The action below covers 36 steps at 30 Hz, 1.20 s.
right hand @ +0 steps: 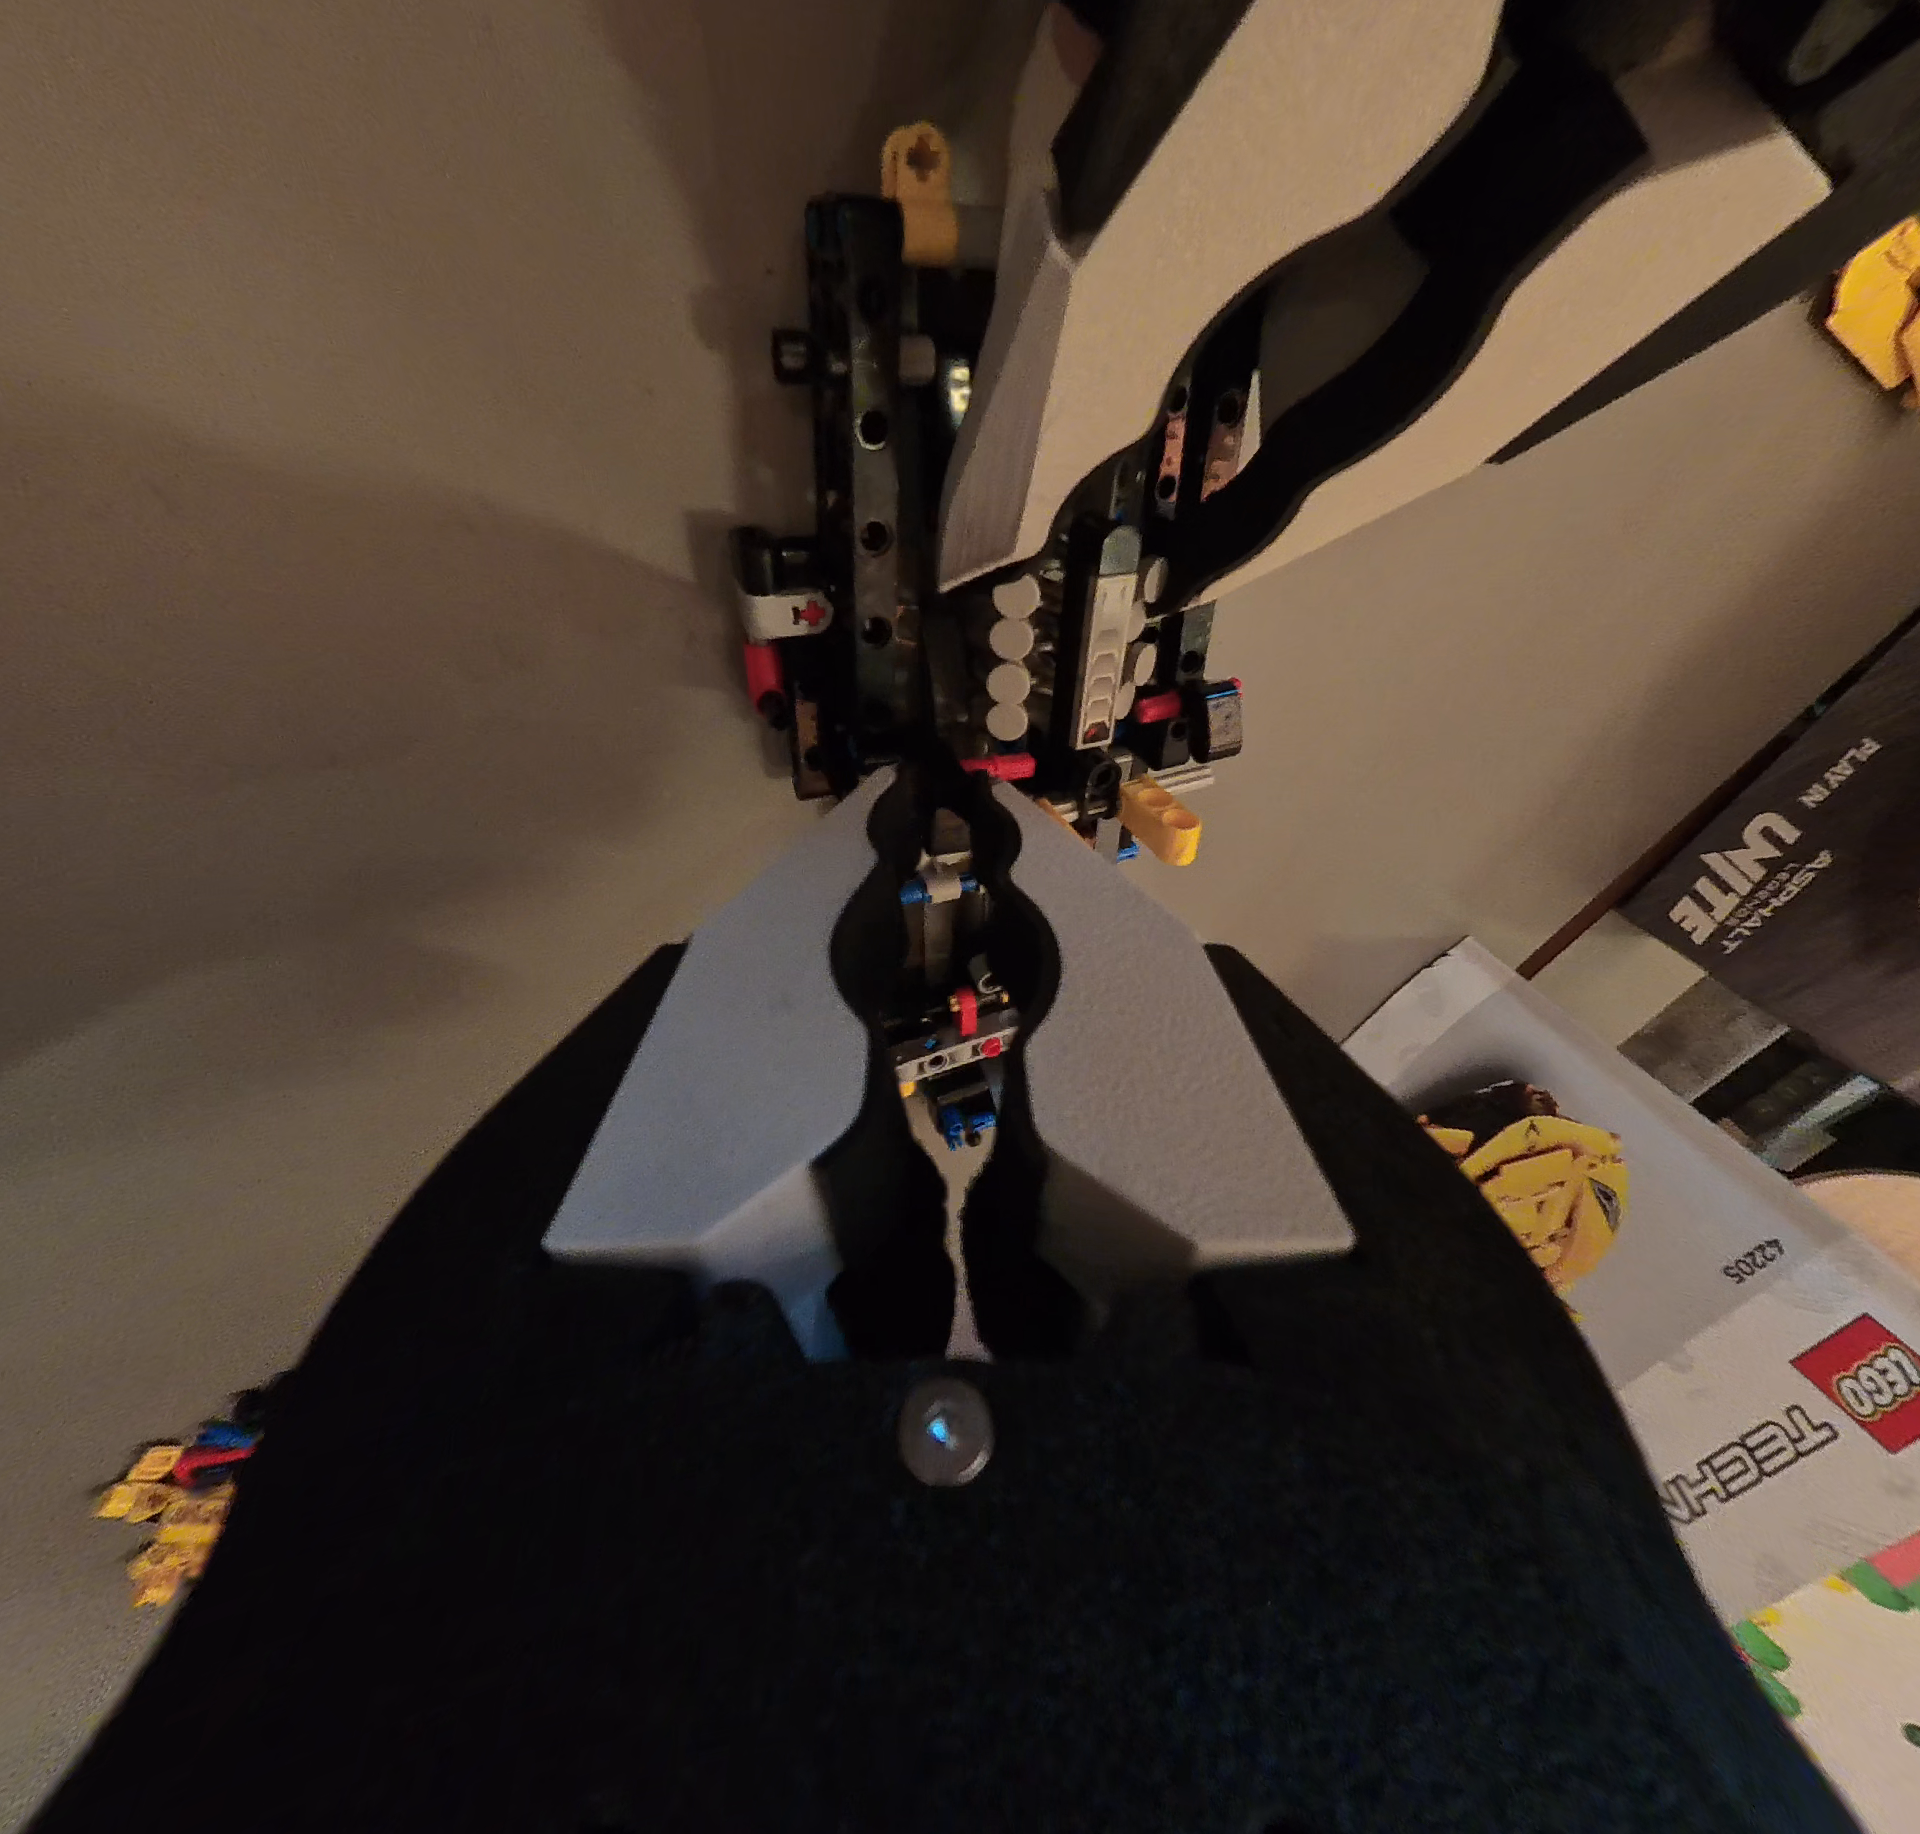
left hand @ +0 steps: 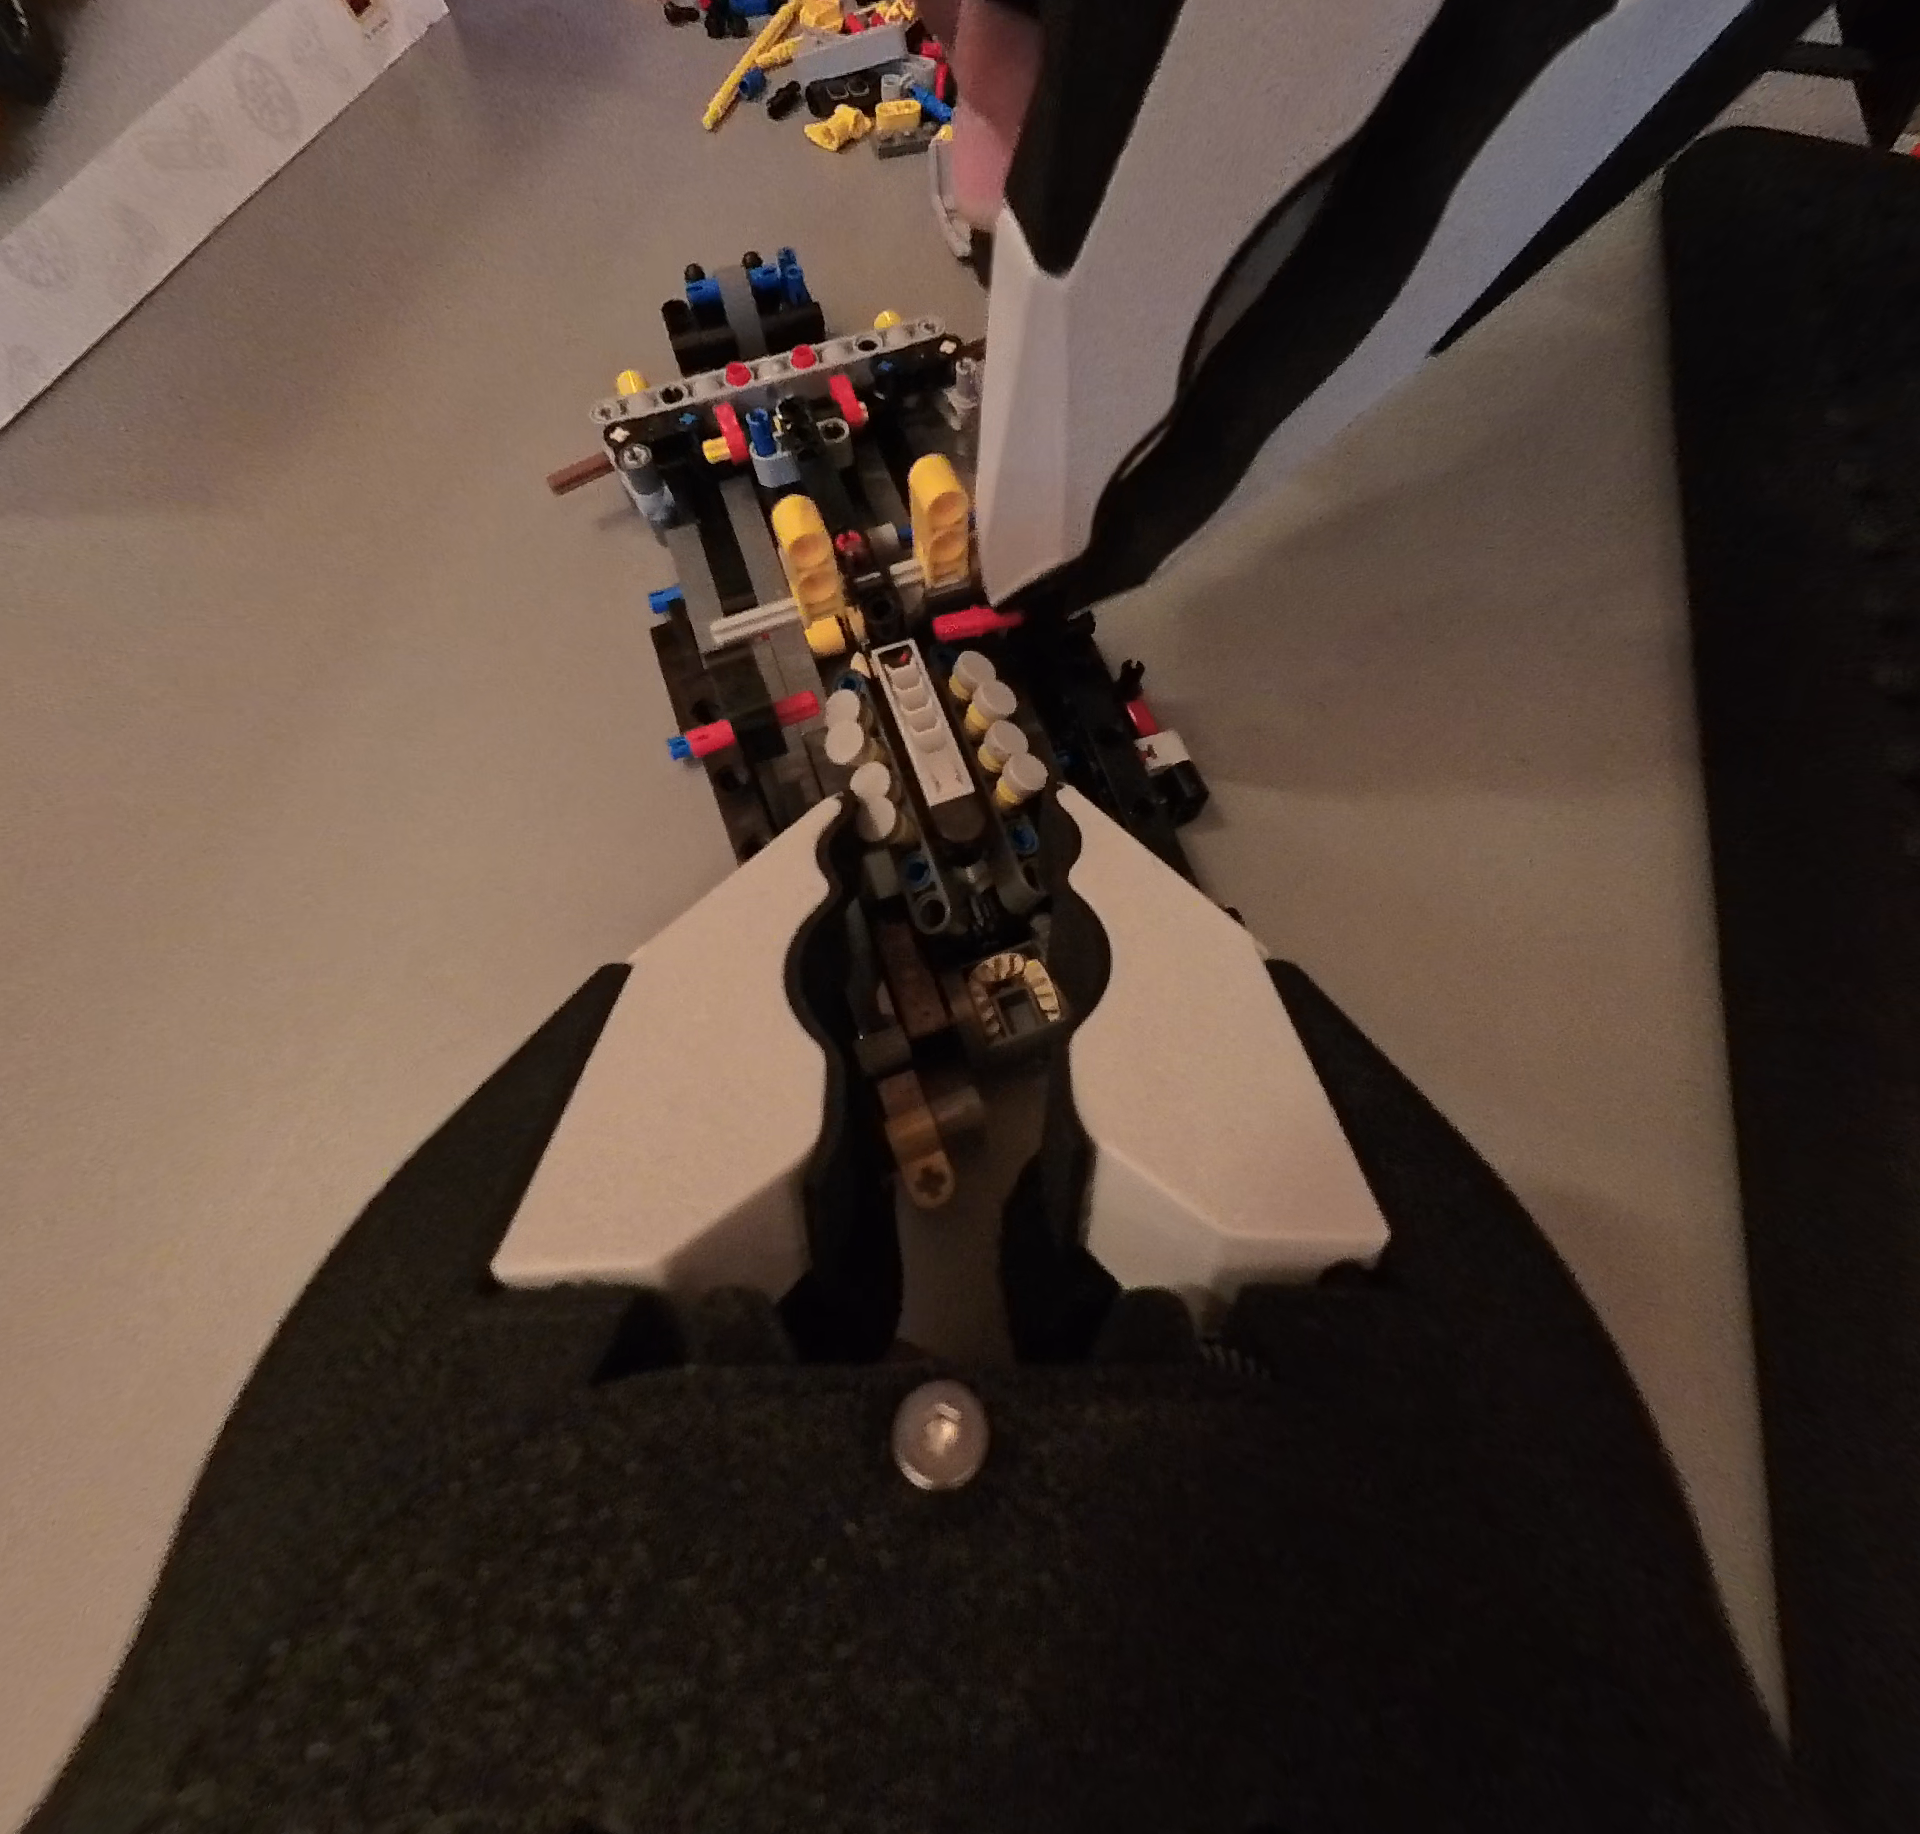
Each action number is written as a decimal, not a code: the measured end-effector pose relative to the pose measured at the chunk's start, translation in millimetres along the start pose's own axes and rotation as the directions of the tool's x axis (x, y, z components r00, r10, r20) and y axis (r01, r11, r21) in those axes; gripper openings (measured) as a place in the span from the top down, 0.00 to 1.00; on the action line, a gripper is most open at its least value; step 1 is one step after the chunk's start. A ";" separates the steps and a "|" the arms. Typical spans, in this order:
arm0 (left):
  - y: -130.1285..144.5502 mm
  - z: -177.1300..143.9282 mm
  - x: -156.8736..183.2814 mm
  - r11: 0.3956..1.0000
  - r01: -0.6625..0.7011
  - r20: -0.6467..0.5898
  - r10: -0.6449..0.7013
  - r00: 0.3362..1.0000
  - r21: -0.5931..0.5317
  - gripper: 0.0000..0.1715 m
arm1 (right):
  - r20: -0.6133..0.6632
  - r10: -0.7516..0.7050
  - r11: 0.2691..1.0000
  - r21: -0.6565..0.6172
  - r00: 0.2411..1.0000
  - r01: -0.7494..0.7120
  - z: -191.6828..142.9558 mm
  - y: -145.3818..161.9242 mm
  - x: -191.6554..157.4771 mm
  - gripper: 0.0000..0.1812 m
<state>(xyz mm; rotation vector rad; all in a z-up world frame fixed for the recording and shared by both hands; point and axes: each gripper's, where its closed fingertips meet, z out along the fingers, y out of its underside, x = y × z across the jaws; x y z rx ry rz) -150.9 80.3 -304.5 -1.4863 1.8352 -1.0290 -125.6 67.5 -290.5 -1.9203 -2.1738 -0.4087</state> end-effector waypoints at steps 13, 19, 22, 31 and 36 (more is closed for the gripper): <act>-1.5 2.9 5.4 1.000 -0.004 -0.003 0.004 1.000 -0.003 0.80 | 0.019 0.303 0.939 0.161 0.953 -0.303 -11.6 -3.6 -10.0 0.89; 4.2 -5.6 10.5 0.993 -0.120 -0.102 0.120 0.987 0.005 0.80 | 0.161 0.665 0.638 0.386 0.730 -0.666 -37.7 2.6 -6.0 0.83; 6.9 -9.7 11.2 0.994 -0.113 -0.141 0.113 0.984 0.003 0.80 | 0.390 0.667 0.430 0.494 0.635 -0.756 -37.5 -15.0 -15.3 0.81; 14.8 -20.8 29.0 0.986 -0.166 -0.284 0.162 0.945 0.010 0.80 | 0.443 0.658 0.190 0.685 0.609 -0.703 -28.7 -29.2 -17.1 0.86; 14.3 -19.7 26.0 0.986 -0.164 -0.252 0.162 0.954 0.009 0.80 | 0.266 0.750 0.311 0.666 0.606 -0.678 -19.3 -36.5 -26.9 0.84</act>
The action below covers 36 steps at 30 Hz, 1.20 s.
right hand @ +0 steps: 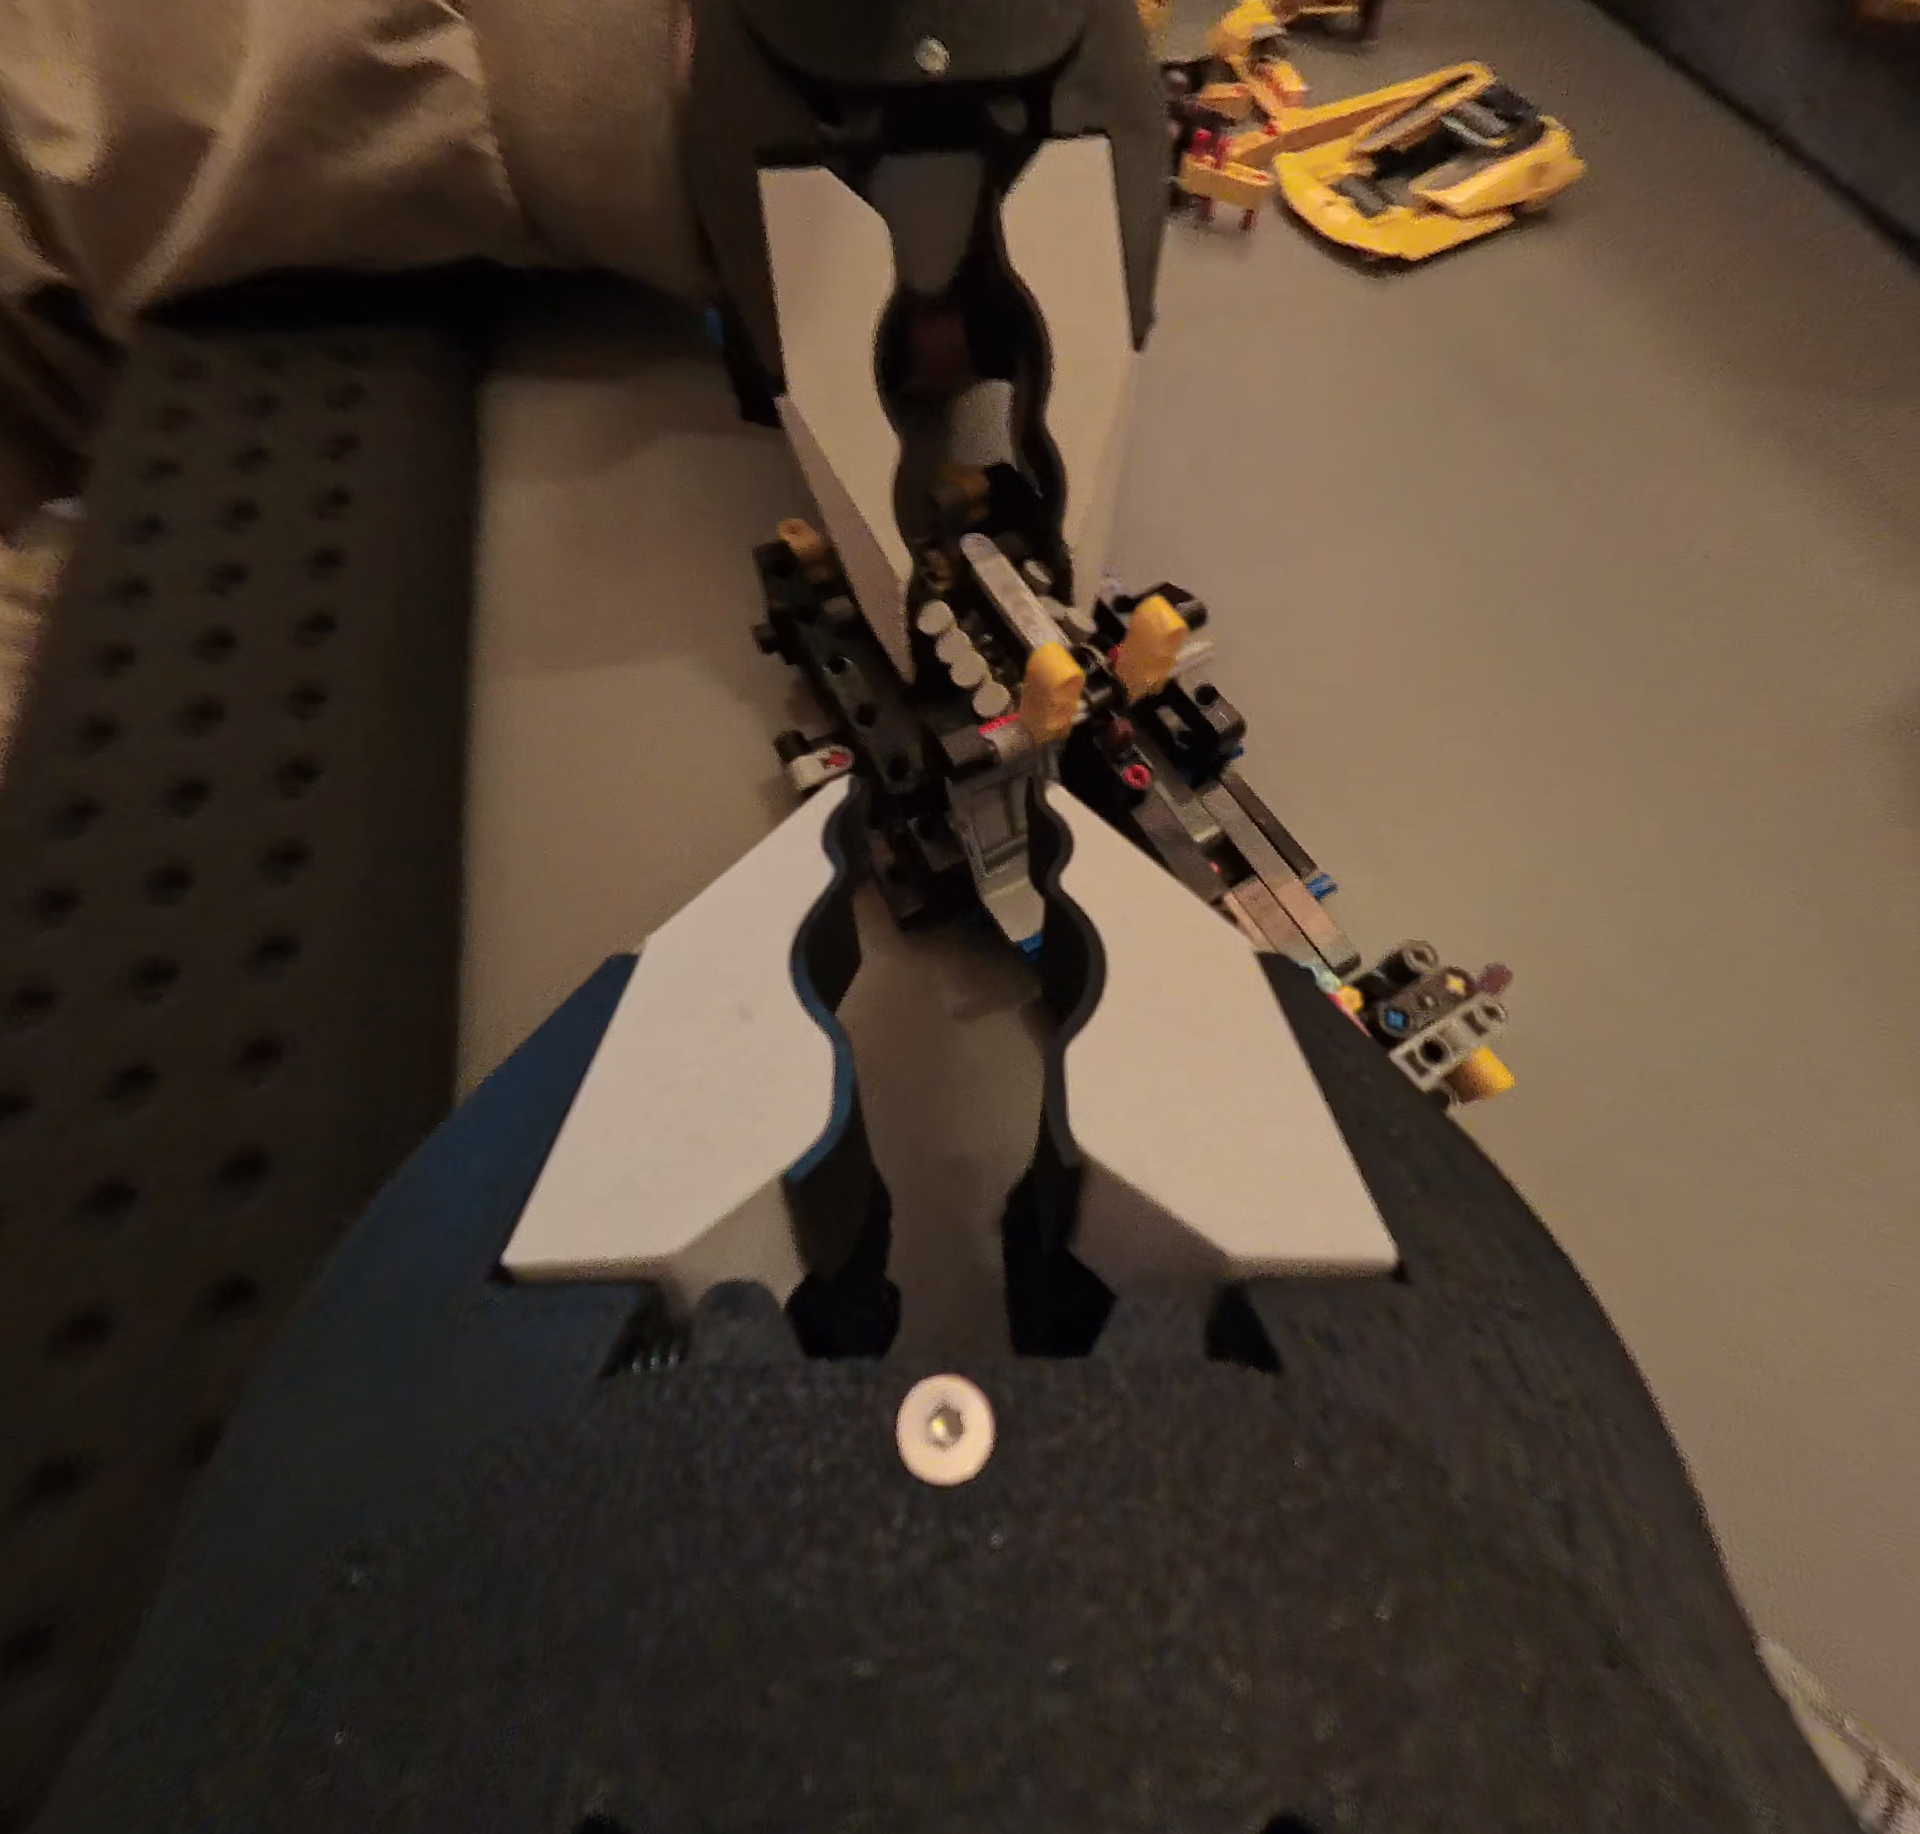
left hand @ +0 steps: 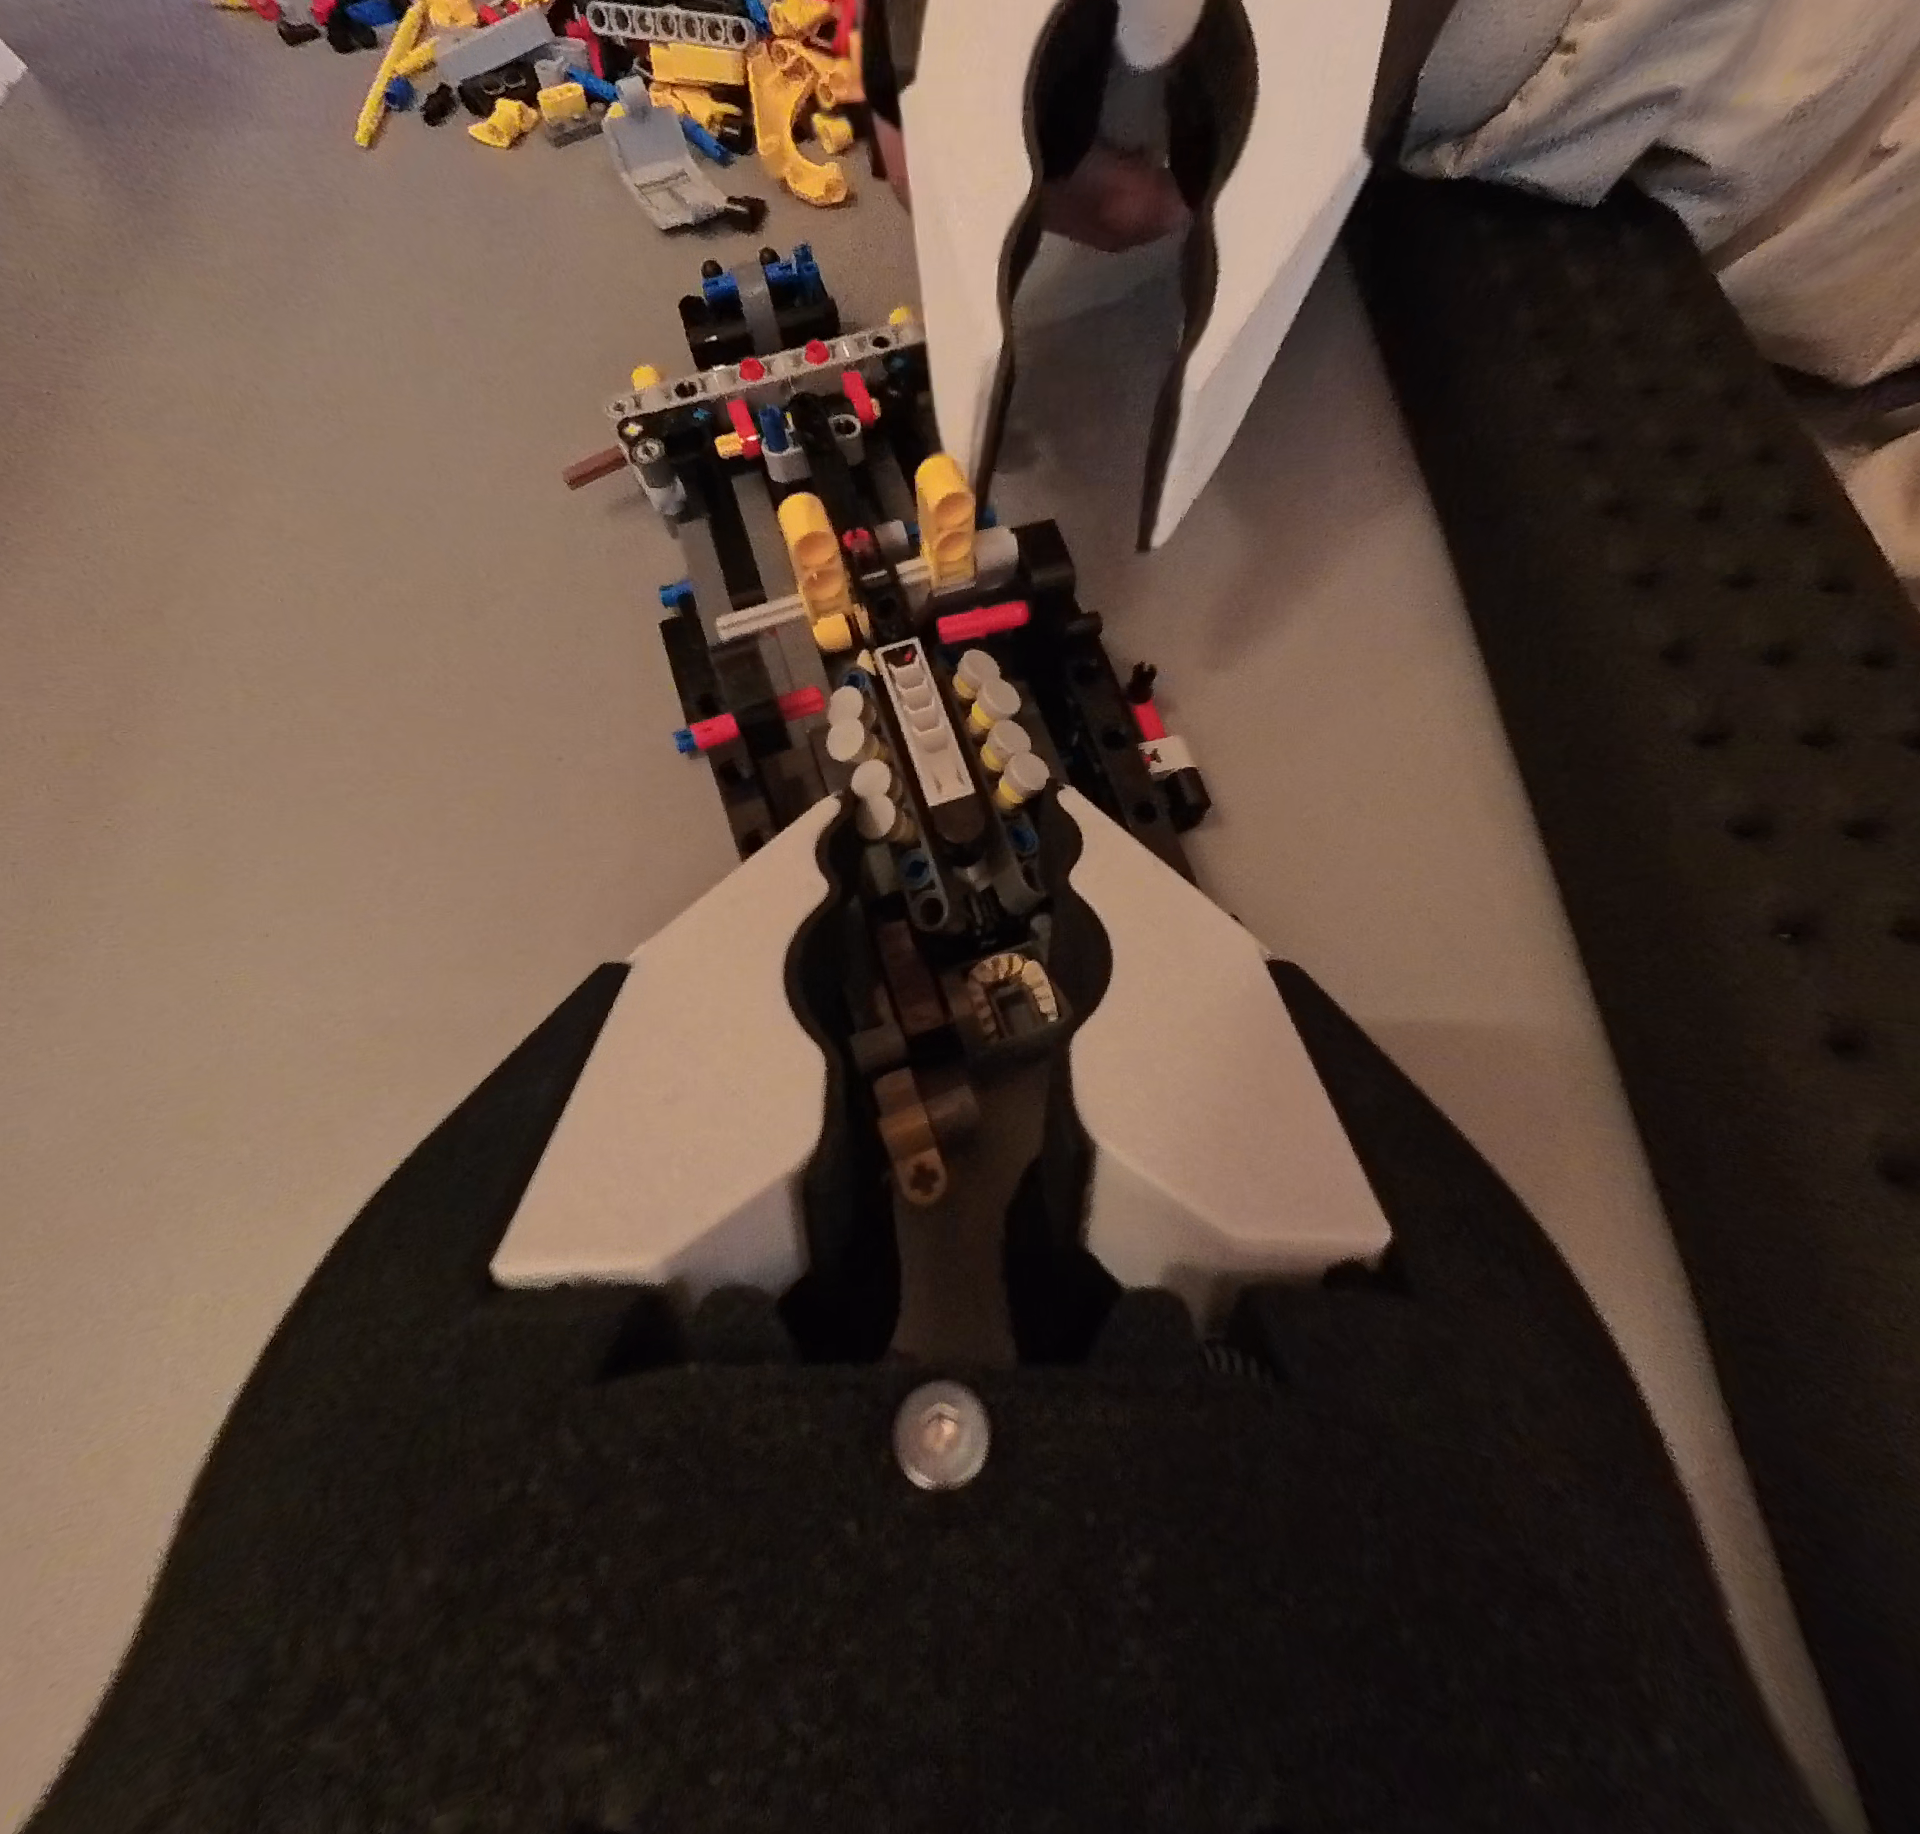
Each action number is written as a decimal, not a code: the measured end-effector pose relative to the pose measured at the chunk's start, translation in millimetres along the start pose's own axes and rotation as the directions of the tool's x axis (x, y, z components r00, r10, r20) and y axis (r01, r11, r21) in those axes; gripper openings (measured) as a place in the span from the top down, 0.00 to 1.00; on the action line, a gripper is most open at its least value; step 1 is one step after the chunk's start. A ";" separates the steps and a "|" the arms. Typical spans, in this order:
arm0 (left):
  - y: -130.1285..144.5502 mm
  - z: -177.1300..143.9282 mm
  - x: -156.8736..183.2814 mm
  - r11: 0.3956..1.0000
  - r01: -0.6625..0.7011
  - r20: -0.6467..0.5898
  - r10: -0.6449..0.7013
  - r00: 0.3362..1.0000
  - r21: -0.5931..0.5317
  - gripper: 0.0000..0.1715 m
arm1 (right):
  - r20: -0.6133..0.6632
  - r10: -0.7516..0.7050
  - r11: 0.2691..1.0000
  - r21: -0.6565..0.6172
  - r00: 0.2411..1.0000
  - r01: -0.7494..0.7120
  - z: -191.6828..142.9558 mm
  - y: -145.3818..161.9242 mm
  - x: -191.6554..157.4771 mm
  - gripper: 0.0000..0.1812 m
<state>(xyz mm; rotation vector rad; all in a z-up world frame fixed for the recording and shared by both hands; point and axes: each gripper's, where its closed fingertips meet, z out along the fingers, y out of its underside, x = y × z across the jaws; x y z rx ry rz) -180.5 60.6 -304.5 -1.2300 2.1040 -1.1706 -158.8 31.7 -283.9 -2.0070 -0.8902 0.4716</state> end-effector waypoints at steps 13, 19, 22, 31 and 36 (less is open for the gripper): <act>0.0 0.0 -0.5 0.999 0.032 0.006 -0.032 0.999 0.002 0.80 | -0.195 -0.059 0.998 -0.048 0.979 0.050 10.5 9.5 13.3 0.91; -1.9 1.6 -17.4 0.994 0.112 0.120 -0.113 0.986 0.017 0.80 | -0.405 -0.148 0.980 -0.182 0.902 0.079 8.8 10.6 29.8 0.99; -1.4 1.5 -21.2 0.991 0.133 0.128 -0.134 0.983 0.018 0.81 | -0.449 -0.217 0.968 -0.211 0.867 0.133 6.3 12.2 31.4 0.99; -1.5 2.6 -18.3 1.000 0.024 0.140 -0.024 0.990 0.000 0.82 | -0.386 -0.009 0.997 -0.077 0.922 -0.023 6.0 9.0 32.2 0.99; -1.1 2.3 -20.0 0.999 0.053 0.123 -0.053 0.991 0.004 0.81 | -0.329 0.136 0.990 0.004 0.935 -0.142 -0.3 7.2 34.9 1.00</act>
